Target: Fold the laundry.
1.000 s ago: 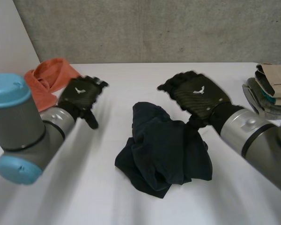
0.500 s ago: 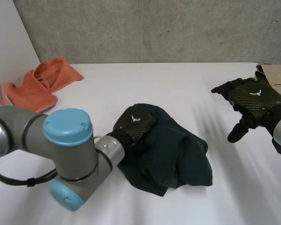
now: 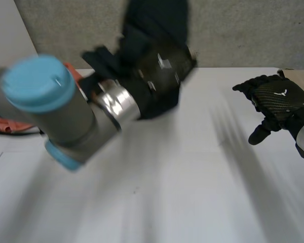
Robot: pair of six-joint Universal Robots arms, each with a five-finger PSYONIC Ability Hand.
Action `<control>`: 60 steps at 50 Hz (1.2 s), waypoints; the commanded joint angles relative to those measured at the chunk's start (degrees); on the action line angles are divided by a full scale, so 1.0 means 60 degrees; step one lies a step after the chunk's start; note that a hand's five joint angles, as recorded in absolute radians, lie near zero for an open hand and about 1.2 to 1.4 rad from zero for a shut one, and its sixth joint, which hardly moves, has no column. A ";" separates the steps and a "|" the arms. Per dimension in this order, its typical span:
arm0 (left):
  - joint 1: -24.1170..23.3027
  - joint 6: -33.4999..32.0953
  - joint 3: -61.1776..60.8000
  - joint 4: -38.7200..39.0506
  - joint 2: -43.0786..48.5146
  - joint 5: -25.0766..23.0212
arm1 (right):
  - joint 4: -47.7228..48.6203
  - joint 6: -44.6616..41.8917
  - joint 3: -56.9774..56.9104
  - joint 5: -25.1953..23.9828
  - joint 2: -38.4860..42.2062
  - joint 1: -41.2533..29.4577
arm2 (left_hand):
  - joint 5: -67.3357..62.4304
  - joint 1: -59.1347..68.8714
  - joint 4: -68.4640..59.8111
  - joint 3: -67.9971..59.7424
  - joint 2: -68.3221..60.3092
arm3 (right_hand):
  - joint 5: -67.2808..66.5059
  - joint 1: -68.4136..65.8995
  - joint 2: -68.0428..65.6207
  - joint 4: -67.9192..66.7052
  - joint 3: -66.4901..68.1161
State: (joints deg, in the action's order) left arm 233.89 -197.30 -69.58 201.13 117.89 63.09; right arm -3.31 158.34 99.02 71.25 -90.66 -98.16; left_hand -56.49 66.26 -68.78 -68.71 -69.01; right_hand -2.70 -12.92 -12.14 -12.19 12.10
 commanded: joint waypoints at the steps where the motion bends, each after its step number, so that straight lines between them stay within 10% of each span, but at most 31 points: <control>1: -0.0675 -0.0163 -0.2316 -0.0488 0.0538 -0.0613 | 0.0009 -0.0052 0.0166 -0.0024 0.0008 0.0685 | 0.1264 -0.1226 0.1646 0.1635 0.1684 | 0.0450 0.0486 0.0357 0.0365 -0.0350; 5: -0.1216 -0.1083 -0.3415 -0.0679 0.0538 -0.0613 | 0.0038 -0.0067 0.0181 -0.0112 0.0008 0.1110 | 0.7829 -0.7791 0.8211 0.8199 0.8249 | 0.0450 0.0486 0.0357 0.0365 -0.0350; 13: -0.1687 -0.3531 -0.4267 -0.0986 -0.1071 -0.0438 | 0.0126 -0.0169 -0.0126 -0.0112 0.0110 0.1243 | 0.8705 -0.8668 0.9087 0.9076 0.9125 | 0.0450 0.0486 0.0357 0.0365 -0.0350; 21: -0.0927 -0.3269 -0.4326 -0.1280 -0.2654 -0.0175 | 0.0127 -0.0272 -0.0740 -0.0082 0.0081 0.1141 | 0.8958 -0.8920 0.9340 0.9328 0.9378 | 0.0450 0.0486 0.0357 0.0365 -0.0350; 29: 0.0378 -0.1221 -0.3667 -0.1323 -0.2773 0.1772 | -0.0704 -0.0272 -0.2669 0.0049 0.1584 -0.0234 | 0.8902 -0.8864 0.9284 0.9272 0.9322 | 0.0450 0.0486 0.0357 0.0365 -0.0350; 36: 0.0438 0.0920 -0.2452 -0.1821 -0.1632 0.3034 | -0.2757 -0.0286 -0.5587 0.0078 0.4209 -0.0705 | 0.8790 -0.8752 0.9172 0.9160 0.9210 | 0.0450 0.0486 0.0357 0.0365 -0.0350; 54: 0.0145 0.1067 0.4301 -0.5894 0.4081 0.3020 | -0.3257 -0.0798 -1.0218 0.0928 0.9440 -0.0866 | 0.8623 -0.8585 0.9004 0.8993 0.9043 | -0.0431 -0.0395 -0.0525 -0.0517 0.0532; 58: 0.0071 0.1053 0.4712 -0.5938 0.4624 0.3034 | -0.3243 -0.1238 -1.0716 0.0943 1.0100 -0.0910 | 0.6554 -0.6517 0.6936 0.6925 0.6975 | -0.3254 -0.3217 -0.3347 -0.3339 0.3354; 60: 0.0071 0.1009 0.4814 -0.5938 0.4742 0.3020 | -0.3199 -0.1283 -1.0922 0.0972 1.0145 -0.0998 | 0.2373 -0.2335 0.2755 0.2744 0.2793 | -0.9184 -0.9148 -0.9277 -0.9269 0.9284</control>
State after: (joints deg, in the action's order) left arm 234.56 -190.92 -43.08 165.52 143.31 81.20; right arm -22.91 152.94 36.56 76.97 -32.85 -103.43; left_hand -9.30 19.77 -19.03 -18.93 -19.05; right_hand -16.26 -27.39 -27.59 -26.47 27.58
